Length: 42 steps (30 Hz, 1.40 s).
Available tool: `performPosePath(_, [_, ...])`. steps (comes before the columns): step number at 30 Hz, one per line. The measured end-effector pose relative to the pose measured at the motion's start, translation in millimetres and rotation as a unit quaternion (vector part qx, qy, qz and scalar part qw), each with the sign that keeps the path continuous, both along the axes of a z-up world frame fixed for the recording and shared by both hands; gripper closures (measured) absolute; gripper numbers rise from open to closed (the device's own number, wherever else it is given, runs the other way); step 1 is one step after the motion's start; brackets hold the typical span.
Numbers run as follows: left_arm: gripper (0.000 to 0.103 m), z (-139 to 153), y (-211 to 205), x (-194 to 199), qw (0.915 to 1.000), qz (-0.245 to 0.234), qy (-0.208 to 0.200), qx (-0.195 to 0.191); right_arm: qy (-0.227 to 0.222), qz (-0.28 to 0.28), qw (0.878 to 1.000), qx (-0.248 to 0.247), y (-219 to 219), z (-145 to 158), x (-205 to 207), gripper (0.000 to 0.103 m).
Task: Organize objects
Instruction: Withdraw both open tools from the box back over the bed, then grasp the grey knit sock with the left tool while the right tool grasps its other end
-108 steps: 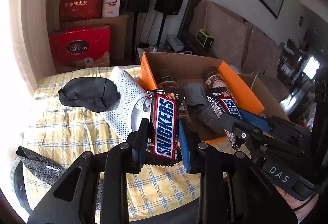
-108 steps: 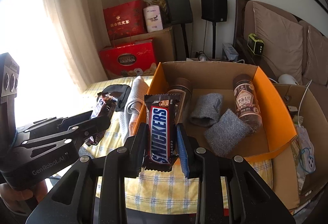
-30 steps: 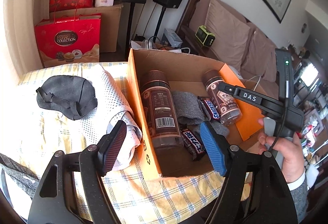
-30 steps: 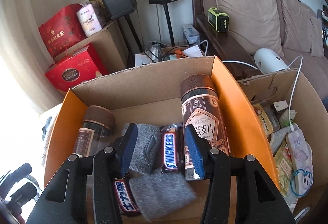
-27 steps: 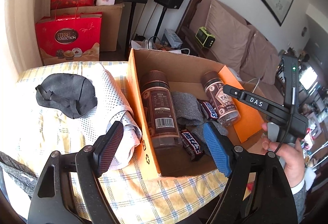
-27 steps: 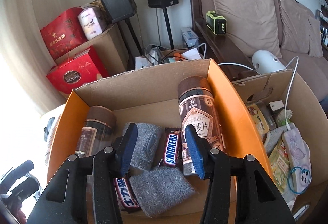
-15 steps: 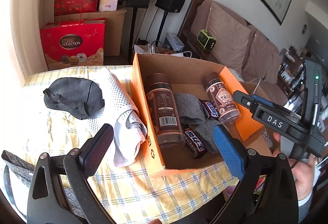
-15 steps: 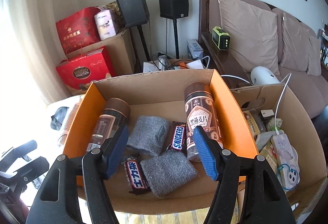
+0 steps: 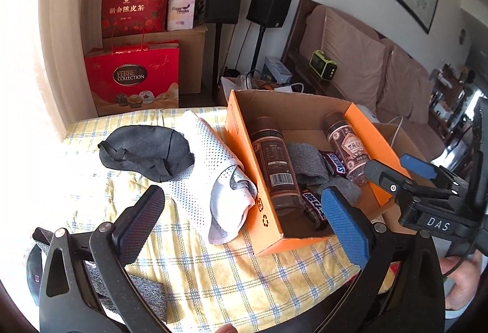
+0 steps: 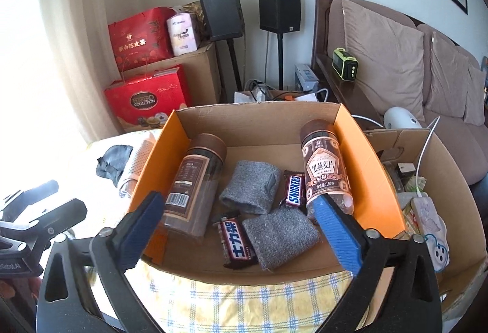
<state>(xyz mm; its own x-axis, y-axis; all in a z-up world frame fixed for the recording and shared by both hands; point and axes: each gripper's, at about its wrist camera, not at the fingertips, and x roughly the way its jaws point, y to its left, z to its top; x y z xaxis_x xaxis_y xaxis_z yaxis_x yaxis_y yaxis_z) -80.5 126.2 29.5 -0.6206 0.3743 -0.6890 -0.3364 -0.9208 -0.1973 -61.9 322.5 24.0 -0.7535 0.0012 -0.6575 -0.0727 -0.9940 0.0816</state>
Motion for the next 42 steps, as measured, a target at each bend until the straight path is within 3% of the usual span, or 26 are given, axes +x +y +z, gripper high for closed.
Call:
performPosePath(25, [0.000, 5, -67, 23, 0.9990, 0.038, 0.015, -0.020, 0.015, 0.040, 0.999, 0.005, -63, 12, 29, 0.000])
performPosePath(34, [0.000, 4, -124, 27, 0.9968, 0.077, 0.010, -0.017, 0.012, 0.080, 0.997, 0.009, -104, 12, 32, 0.000])
performPosePath(42, [0.000, -26, -189, 25, 0.9911, 0.130, -0.024, -0.015, 0.007, 0.122, 0.993, 0.005, -138, 0, 33, 0.000])
